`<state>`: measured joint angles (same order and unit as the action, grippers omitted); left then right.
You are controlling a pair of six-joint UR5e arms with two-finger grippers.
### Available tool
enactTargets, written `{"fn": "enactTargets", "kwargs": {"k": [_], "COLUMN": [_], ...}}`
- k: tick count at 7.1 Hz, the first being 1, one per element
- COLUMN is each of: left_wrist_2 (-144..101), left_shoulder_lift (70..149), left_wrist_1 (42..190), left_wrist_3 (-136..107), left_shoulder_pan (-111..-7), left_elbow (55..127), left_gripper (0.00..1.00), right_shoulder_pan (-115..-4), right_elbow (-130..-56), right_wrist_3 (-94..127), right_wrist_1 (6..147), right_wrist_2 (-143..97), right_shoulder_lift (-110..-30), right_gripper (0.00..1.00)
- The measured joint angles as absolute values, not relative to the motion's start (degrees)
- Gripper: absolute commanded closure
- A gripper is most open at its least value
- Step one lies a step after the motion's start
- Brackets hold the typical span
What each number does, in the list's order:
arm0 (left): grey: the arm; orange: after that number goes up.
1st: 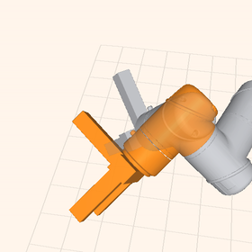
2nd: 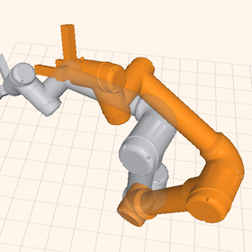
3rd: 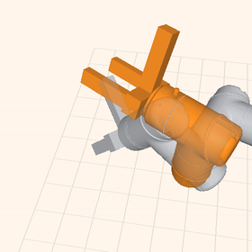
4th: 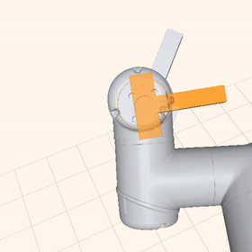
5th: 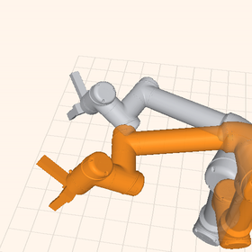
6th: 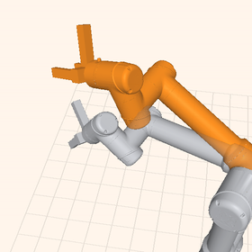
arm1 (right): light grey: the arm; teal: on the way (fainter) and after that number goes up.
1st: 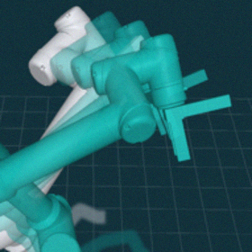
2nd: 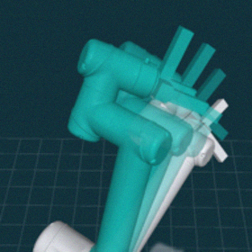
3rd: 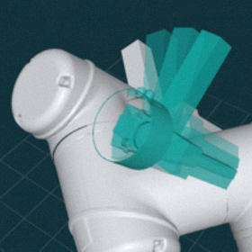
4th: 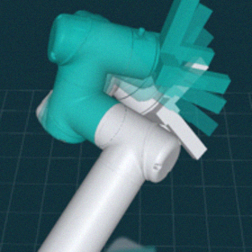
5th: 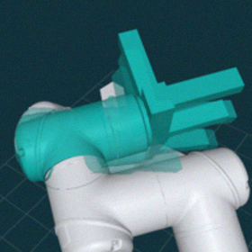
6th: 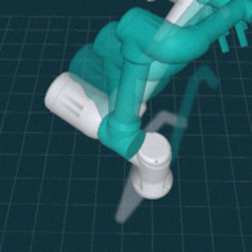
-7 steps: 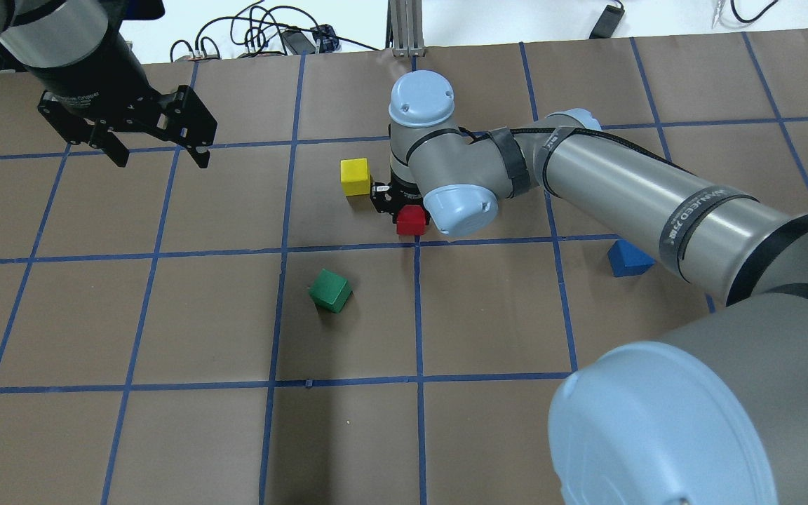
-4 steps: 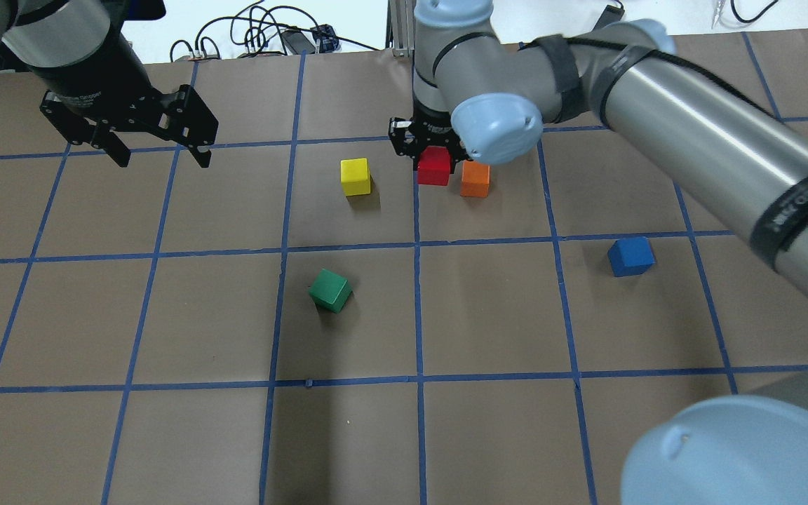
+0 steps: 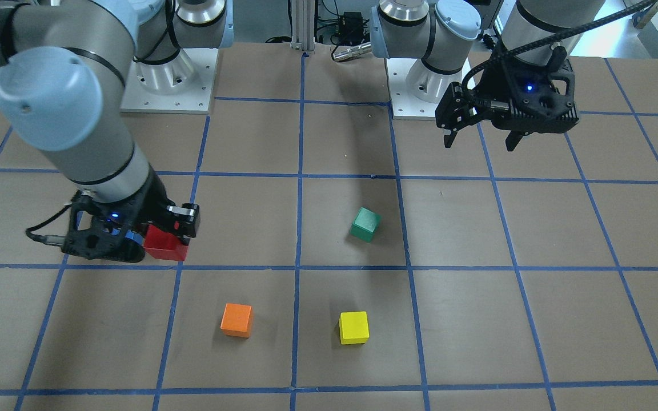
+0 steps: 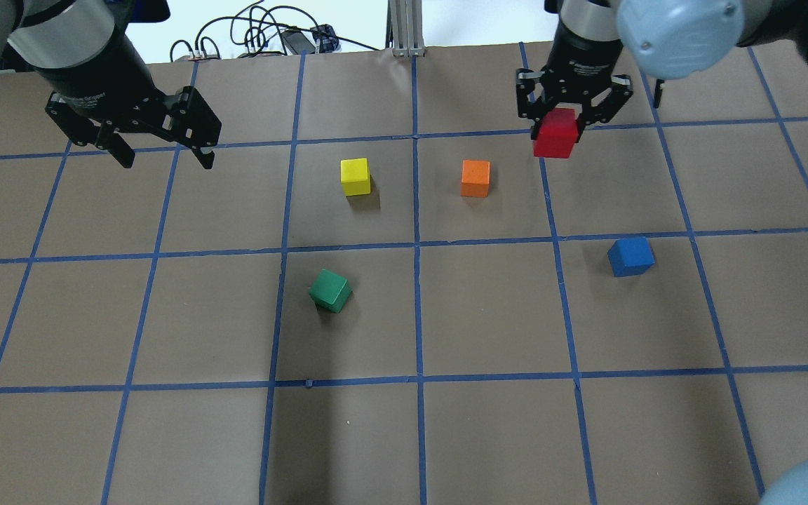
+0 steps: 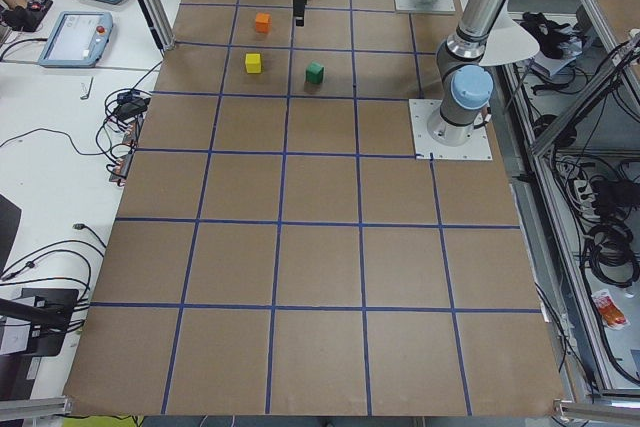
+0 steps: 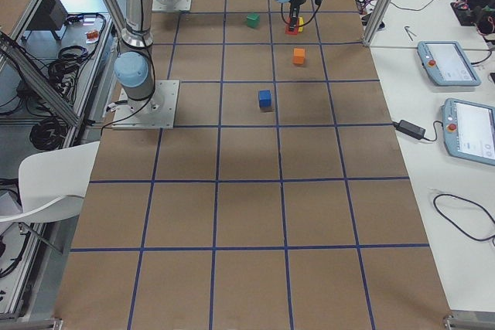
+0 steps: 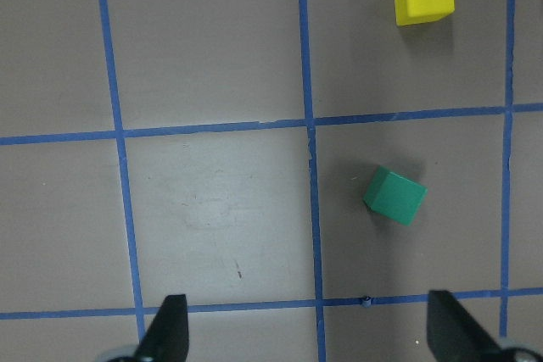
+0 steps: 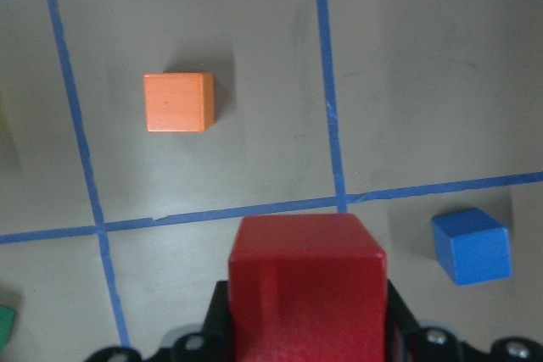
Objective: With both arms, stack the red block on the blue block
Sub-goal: 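Carry the red cube with the right gripper over the blue cube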
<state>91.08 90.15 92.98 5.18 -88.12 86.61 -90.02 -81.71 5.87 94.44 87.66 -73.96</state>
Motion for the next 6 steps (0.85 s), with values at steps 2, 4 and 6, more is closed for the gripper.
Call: {"fn": "enactTargets", "kwargs": {"k": [2, 4, 6], "left_wrist_2": [91.0, 91.04, 91.05], "left_shoulder_lift": [90.26, 90.18, 90.02], "left_wrist_1": [93.15, 93.42, 93.43], "left_wrist_3": [5.26, 5.27, 5.27], "left_shoulder_pan": [-88.24, -88.31, -88.33], "left_elbow": [86.52, 86.46, 86.47], "left_gripper": [0.0, 0.0, 0.0], "right_shoulder_pan": [-83.67, -79.56, -78.33], "right_elbow": [-86.01, -91.62, -97.27], "right_wrist_3": [-3.97, -11.29, -14.02], "right_wrist_1": [95.02, 102.49, 110.42], "right_wrist_2": [87.62, 87.61, 87.64], "right_shoulder_lift": [-74.8, -74.84, -74.85], "right_gripper": [1.0, 1.0, 1.0]}}
